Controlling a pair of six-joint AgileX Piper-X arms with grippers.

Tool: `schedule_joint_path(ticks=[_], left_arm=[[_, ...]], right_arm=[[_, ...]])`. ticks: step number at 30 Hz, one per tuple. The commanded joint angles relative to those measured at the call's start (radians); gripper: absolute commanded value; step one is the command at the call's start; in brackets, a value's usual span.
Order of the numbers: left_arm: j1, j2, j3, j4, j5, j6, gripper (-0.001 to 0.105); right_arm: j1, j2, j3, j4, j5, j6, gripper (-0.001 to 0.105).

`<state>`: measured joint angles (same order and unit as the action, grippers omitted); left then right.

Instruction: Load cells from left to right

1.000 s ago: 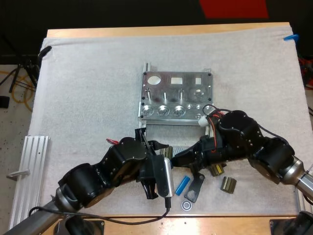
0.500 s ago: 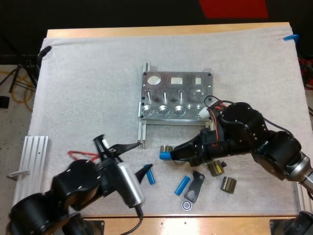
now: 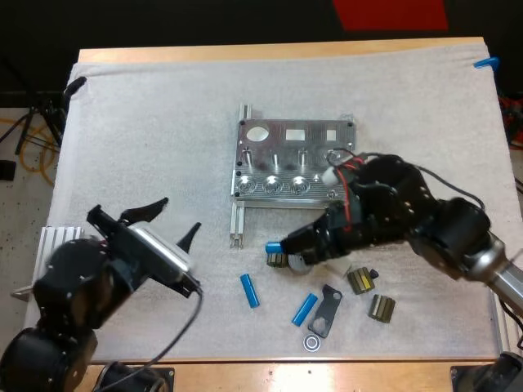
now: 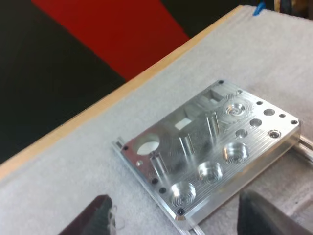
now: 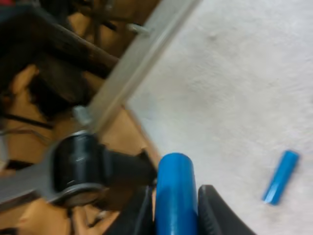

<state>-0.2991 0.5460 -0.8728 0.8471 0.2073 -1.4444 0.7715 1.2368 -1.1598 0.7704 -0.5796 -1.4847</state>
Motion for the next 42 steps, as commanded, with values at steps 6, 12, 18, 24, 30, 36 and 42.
schedule_joint_path(ticks=[6, 12, 18, 24, 30, 36, 42], left_arm=[[0.13, -0.002, -0.005, 0.069, 0.176, -0.009, 0.054], [0.079, -0.002, -0.005, 0.076, 0.209, -0.009, 0.054], [0.007, -0.002, -0.005, 0.076, 0.246, -0.009, 0.054], [-0.02, -0.002, -0.005, 0.068, 0.246, -0.009, 0.054], [-0.02, -0.002, -0.005, 0.068, 0.246, -0.009, 0.054], [-0.02, -0.002, -0.005, 0.068, 0.246, -0.009, 0.054], [-0.02, -0.002, -0.005, 0.068, 0.246, -0.009, 0.054]], right_arm=[[-0.012, 0.116, -0.18, 0.174, 0.195, -0.142, 0.0], [-0.117, 0.252, -0.355, 0.313, 0.276, -0.184, 0.0], [-0.165, 0.382, -0.47, 0.364, 0.395, -0.23, 0.0], [-0.163, 0.542, -0.598, 0.473, 0.554, -0.278, 0.0], [-0.163, 0.672, -0.702, 0.548, 0.58, -0.323, 0.0], [-0.163, 0.771, -0.779, 0.598, 0.632, -0.338, 0.0], [-0.163, 0.824, -0.791, 0.606, 0.632, -0.35, 0.0]])
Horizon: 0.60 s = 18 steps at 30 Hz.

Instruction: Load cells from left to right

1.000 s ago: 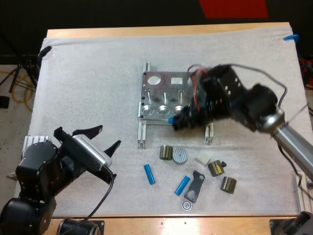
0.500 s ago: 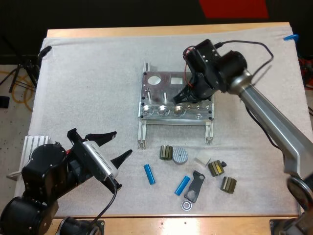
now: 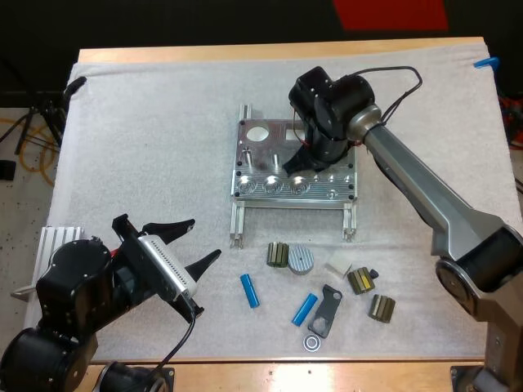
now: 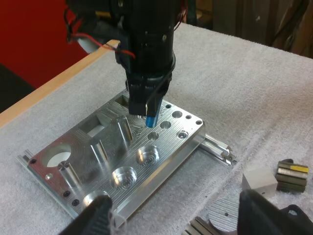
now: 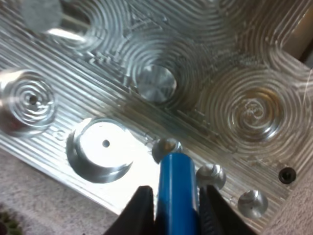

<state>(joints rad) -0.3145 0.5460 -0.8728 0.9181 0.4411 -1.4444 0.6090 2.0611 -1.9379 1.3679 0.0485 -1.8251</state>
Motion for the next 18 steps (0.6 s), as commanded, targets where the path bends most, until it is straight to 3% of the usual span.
schedule_joint_path(ticks=[1, 18], left_arm=[[-0.005, -0.002, -0.005, -0.003, 0.012, -0.009, 0.054], [-0.005, -0.002, -0.005, -0.003, 0.012, -0.009, 0.054]], right_arm=[[0.0, 0.008, -0.013, 0.008, 0.004, -0.012, 0.0], [0.0, 0.049, -0.009, -0.007, -0.011, -0.019, 0.0]])
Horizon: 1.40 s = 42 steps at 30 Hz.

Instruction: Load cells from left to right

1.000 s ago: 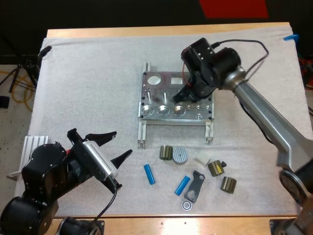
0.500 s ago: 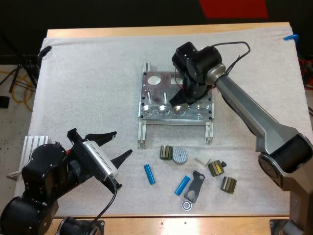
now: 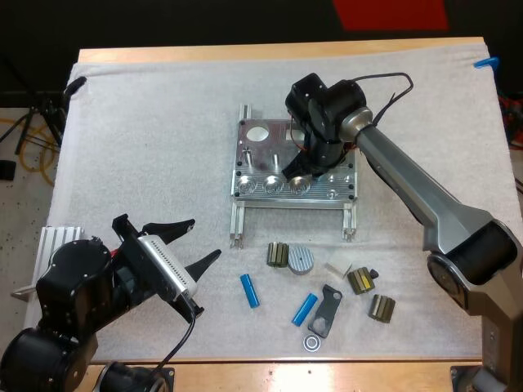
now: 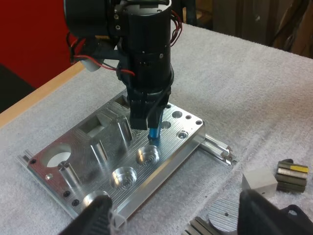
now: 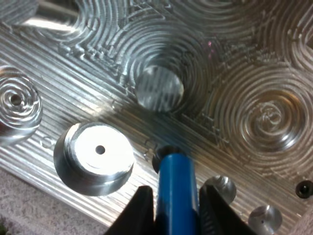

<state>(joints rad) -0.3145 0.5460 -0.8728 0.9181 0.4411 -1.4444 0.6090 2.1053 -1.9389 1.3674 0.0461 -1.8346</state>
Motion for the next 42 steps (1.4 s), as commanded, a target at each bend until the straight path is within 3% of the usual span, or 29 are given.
schedule_joint_path(ticks=[1, 11, 42], left_arm=[[-0.005, -0.002, -0.005, -0.003, 0.012, -0.009, 0.054], [-0.005, -0.002, -0.005, -0.003, 0.012, -0.009, 0.054], [-0.005, -0.002, -0.005, -0.003, 0.012, -0.009, 0.054]], right_arm=[[0.0, 0.005, -0.008, -0.006, -0.015, -0.009, 0.0], [0.0, 0.01, -0.008, -0.006, -0.039, -0.009, 0.0], [0.0, 0.026, -0.008, -0.059, 0.048, 0.017, 0.0]])
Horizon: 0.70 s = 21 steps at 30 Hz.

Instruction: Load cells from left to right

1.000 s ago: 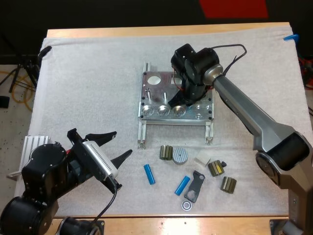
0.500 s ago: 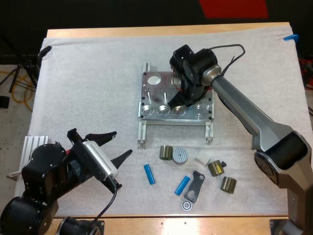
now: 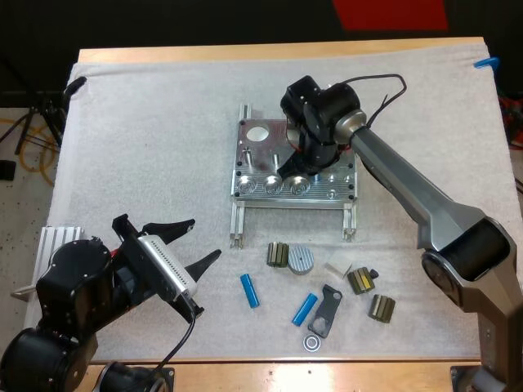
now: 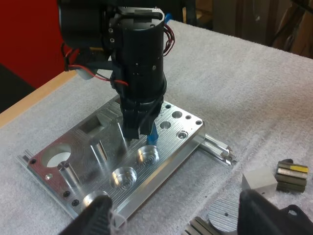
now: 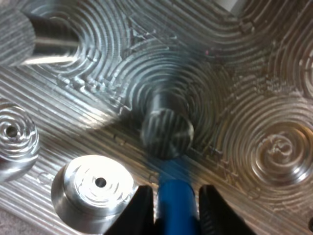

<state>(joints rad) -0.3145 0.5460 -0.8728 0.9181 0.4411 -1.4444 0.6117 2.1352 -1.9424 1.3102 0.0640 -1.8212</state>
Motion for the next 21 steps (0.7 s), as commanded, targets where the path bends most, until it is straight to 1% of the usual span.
schedule_joint_path(ticks=[1, 6, 8, 11, 13, 14, 15, 17, 19, 21], left_arm=[[-0.005, -0.002, -0.005, -0.003, 0.012, -0.009, 0.054], [-0.005, -0.002, -0.005, -0.003, 0.012, -0.009, 0.054], [-0.005, -0.002, -0.005, -0.003, 0.012, -0.009, 0.054], [-0.005, -0.002, -0.005, -0.003, 0.012, -0.009, 0.054], [-0.005, -0.002, -0.005, -0.003, 0.012, -0.009, 0.054], [-0.005, -0.002, -0.005, -0.003, 0.012, -0.009, 0.054], [-0.005, -0.002, -0.005, -0.003, 0.012, -0.009, 0.054], [-0.005, -0.002, -0.005, -0.003, 0.012, -0.009, 0.054], [-0.005, -0.002, -0.005, -0.003, 0.012, -0.009, 0.054], [-0.005, -0.002, -0.005, -0.003, 0.012, -0.009, 0.054]], right_arm=[[-0.003, -0.004, -0.005, -0.002, 0.03, 0.004, 0.0], [-0.003, -0.004, -0.005, -0.012, 0.03, 0.02, 0.0], [-0.003, -0.004, -0.005, -0.02, 0.03, 0.023, 0.006], [-0.003, -0.004, -0.008, -0.024, 0.028, 0.022, 0.03], [-0.003, -0.004, -0.01, -0.024, 0.028, 0.022, 0.051], [-0.003, -0.004, -0.013, -0.024, 0.028, 0.022, 0.053], [-0.003, -0.004, -0.018, -0.024, 0.021, 0.022, 0.059], [-0.003, -0.009, -0.027, -0.03, 0.013, 0.022, 0.059], [-0.003, -0.023, -0.038, -0.048, -0.024, 0.022, 0.057], [-0.003, -0.045, -0.039, -0.057, -0.025, 0.022, 0.056]])
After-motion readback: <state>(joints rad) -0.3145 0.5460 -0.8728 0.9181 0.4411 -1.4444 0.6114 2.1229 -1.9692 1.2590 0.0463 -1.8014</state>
